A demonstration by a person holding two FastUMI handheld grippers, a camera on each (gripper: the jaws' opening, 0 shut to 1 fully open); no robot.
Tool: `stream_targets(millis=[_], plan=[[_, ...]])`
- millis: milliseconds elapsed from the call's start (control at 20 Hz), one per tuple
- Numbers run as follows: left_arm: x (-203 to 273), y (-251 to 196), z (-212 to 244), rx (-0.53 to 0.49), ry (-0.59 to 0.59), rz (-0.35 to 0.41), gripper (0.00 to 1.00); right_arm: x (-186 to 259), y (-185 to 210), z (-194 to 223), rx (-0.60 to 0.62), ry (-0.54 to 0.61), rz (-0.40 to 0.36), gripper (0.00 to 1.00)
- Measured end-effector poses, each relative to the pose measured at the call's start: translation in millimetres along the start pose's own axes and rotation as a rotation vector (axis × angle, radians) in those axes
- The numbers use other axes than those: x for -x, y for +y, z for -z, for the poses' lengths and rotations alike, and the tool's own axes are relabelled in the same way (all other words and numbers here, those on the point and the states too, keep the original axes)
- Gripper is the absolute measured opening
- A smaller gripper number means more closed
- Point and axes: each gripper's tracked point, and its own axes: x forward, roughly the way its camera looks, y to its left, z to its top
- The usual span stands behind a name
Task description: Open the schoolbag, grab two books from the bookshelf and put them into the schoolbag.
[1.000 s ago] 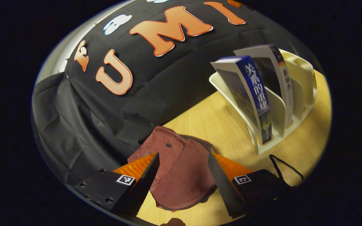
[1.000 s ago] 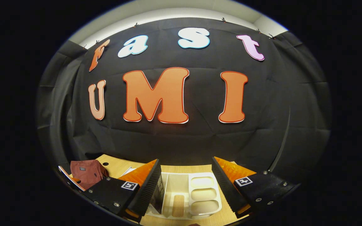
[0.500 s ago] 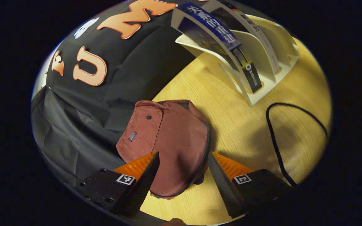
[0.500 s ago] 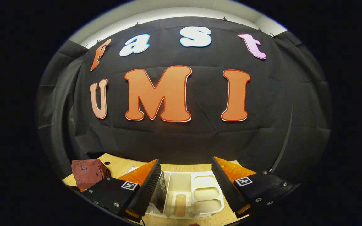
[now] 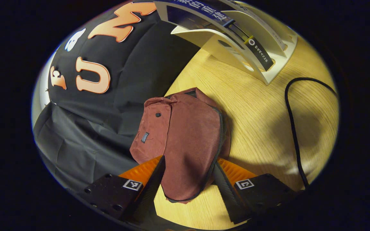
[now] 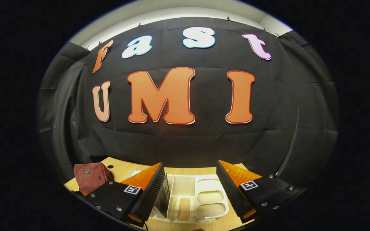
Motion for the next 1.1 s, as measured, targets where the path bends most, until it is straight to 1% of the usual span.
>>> stream_targets(millis=[100, 150, 300, 350, 400, 500, 550, 600, 650, 700, 750, 850, 900, 950, 1000, 1050, 1100], plan=[[9, 9, -13, -0.024, -0.041, -0.057, 0.78, 1, -2, -2, 0.006, -0.007, 0.001, 0.96], [10, 8, -13, -0.03, -0.043, -0.06, 0.75, 2, -2, -2, 0.008, -0.007, 0.004, 0.96], [-9, 4, -8, -0.072, -0.025, -0.082, 0.75, 0, -4, 0, 0.002, 0.002, 0.004, 0.96], [-11, 5, -9, -0.089, -0.03, -0.108, 0.73, 0, -5, -1, 0.002, 0.001, 0.008, 0.96], [-14, 3, -12, -0.104, -0.042, -0.12, 0.73, 0, -5, -1, 0.004, 0.0, 0.007, 0.96], [-13, 9, -19, -0.14, -0.062, -0.18, 0.72, 0, -5, 0, 0.008, 0.002, 0.007, 0.96], [-10, 15, -25, -0.146, -0.089, -0.21, 0.71, -1, -4, 1, 0.012, 0.006, 0.007, 0.96], [-8, 20, -29, -0.148, -0.111, -0.23, 0.64, 0, -6, 2, 0.018, 0.007, 0.011, 0.96], [-9, 19, -31, -0.153, -0.12, -0.232, 0.57, 1, -7, 1, 0.023, 0.008, 0.015, 0.96], [-15, 14, -30, -0.159, -0.116, -0.208, 0.52, 1, -8, 2, 0.027, 0.007, 0.019, 0.96], [-22, 4, -23, -0.167, -0.094, -0.175, 0.5, 1, -9, 2, 0.028, 0.009, 0.019, 0.96], [-31, 3, -23, -0.183, -0.087, -0.164, 0.5, 1, -9, 2, 0.025, 0.01, 0.021, 0.96], [-32, 4, -28, -0.187, -0.098, -0.163, 0.46, 0, -9, 2, 0.029, 0.011, 0.024, 0.96], [-33, 5, -32, -0.185, -0.11, -0.158, 0.39, 1, -9, 2, 0.033, 0.011, 0.026, 0.96], [-31, 5, -33, -0.181, -0.119, -0.146, 0.37, 0, -10, 3, 0.035, 0.012, 0.027, 0.96], [-30, 13, -35, -0.181, -0.117, -0.154, 0.33, 1, -9, 3, 0.036, 0.014, 0.024, 0.96], [-29, 24, -34, -0.172, -0.115, -0.156, 0.32, 1, -8, 3, 0.037, 0.012, 0.022, 0.96]])
